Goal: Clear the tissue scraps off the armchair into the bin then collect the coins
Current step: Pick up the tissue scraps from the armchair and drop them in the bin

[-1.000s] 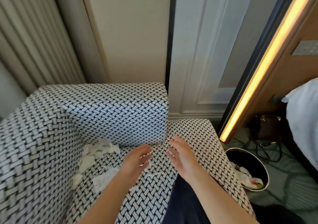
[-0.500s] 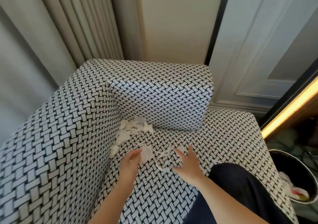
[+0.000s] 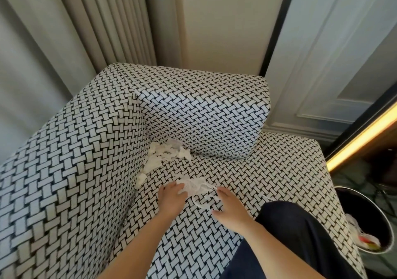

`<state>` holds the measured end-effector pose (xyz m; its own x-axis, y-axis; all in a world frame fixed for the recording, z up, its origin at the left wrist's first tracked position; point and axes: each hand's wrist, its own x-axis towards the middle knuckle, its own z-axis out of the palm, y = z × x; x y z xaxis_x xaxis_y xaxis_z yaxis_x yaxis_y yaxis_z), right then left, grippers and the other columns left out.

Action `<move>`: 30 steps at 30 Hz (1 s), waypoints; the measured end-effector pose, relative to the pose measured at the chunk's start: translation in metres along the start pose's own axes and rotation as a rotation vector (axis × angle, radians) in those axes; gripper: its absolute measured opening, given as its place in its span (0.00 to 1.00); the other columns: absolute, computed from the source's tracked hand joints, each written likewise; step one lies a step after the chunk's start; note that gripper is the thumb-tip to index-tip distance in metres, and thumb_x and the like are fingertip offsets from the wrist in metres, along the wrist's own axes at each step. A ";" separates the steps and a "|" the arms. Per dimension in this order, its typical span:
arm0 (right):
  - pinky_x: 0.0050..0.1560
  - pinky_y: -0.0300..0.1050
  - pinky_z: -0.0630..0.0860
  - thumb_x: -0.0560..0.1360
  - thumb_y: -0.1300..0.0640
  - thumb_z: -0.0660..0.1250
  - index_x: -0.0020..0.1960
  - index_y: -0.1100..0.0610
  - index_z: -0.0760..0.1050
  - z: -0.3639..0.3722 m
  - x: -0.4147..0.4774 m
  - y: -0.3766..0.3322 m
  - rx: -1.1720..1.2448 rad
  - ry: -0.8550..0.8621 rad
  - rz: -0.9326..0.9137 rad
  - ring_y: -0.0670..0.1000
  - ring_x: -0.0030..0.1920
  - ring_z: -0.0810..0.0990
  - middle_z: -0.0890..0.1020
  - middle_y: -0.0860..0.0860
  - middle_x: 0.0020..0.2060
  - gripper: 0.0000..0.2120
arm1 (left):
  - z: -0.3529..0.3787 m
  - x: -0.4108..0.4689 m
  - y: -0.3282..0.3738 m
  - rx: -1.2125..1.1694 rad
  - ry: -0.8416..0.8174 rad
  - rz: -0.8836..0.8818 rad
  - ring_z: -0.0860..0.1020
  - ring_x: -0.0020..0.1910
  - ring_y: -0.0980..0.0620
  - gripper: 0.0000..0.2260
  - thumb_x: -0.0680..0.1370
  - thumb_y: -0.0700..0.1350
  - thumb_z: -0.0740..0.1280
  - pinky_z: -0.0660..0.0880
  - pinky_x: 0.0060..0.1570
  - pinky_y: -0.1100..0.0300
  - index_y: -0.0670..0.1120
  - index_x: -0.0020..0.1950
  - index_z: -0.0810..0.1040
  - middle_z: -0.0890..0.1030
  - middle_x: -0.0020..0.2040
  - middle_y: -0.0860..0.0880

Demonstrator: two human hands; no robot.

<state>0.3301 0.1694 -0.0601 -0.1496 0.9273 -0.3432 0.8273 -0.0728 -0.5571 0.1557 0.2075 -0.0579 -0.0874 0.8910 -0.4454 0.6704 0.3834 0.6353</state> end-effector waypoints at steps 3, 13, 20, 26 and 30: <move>0.68 0.32 0.56 0.76 0.57 0.64 0.74 0.57 0.60 0.001 0.000 -0.001 0.038 0.021 0.007 0.44 0.70 0.62 0.63 0.47 0.71 0.28 | 0.009 -0.006 0.005 -0.020 -0.035 0.038 0.58 0.73 0.47 0.18 0.79 0.43 0.60 0.54 0.72 0.55 0.44 0.68 0.71 0.66 0.72 0.46; 0.44 0.19 0.64 0.70 0.57 0.73 0.65 0.57 0.73 0.000 0.001 0.003 0.186 0.155 0.058 0.43 0.53 0.69 0.72 0.51 0.60 0.24 | 0.024 -0.043 0.008 -0.339 -0.070 0.090 0.66 0.63 0.57 0.15 0.79 0.41 0.61 0.58 0.60 0.66 0.43 0.66 0.73 0.68 0.67 0.51; 0.66 0.38 0.65 0.69 0.51 0.74 0.68 0.57 0.68 0.005 -0.005 0.001 0.003 0.210 0.008 0.49 0.66 0.62 0.66 0.50 0.64 0.31 | 0.025 -0.074 0.009 -0.804 -0.200 0.004 0.77 0.55 0.59 0.11 0.78 0.38 0.61 0.69 0.60 0.61 0.51 0.47 0.81 0.83 0.50 0.56; 0.66 0.41 0.69 0.72 0.55 0.72 0.67 0.57 0.71 0.006 -0.007 -0.002 0.030 0.173 -0.139 0.46 0.62 0.71 0.69 0.48 0.63 0.25 | 0.025 -0.086 0.005 -0.976 -0.232 -0.018 0.78 0.54 0.59 0.13 0.80 0.36 0.56 0.71 0.60 0.61 0.44 0.56 0.79 0.83 0.51 0.52; 0.60 0.42 0.75 0.73 0.59 0.70 0.58 0.55 0.77 0.006 -0.007 -0.004 0.069 0.183 -0.206 0.44 0.55 0.76 0.75 0.47 0.57 0.13 | 0.025 -0.084 0.000 -1.008 -0.220 -0.018 0.74 0.62 0.53 0.14 0.81 0.38 0.56 0.65 0.69 0.55 0.39 0.65 0.73 0.77 0.61 0.47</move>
<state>0.3244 0.1614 -0.0599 -0.2054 0.9755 -0.0785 0.7496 0.1052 -0.6535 0.1819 0.1262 -0.0361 0.1132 0.8579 -0.5012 -0.2676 0.5121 0.8162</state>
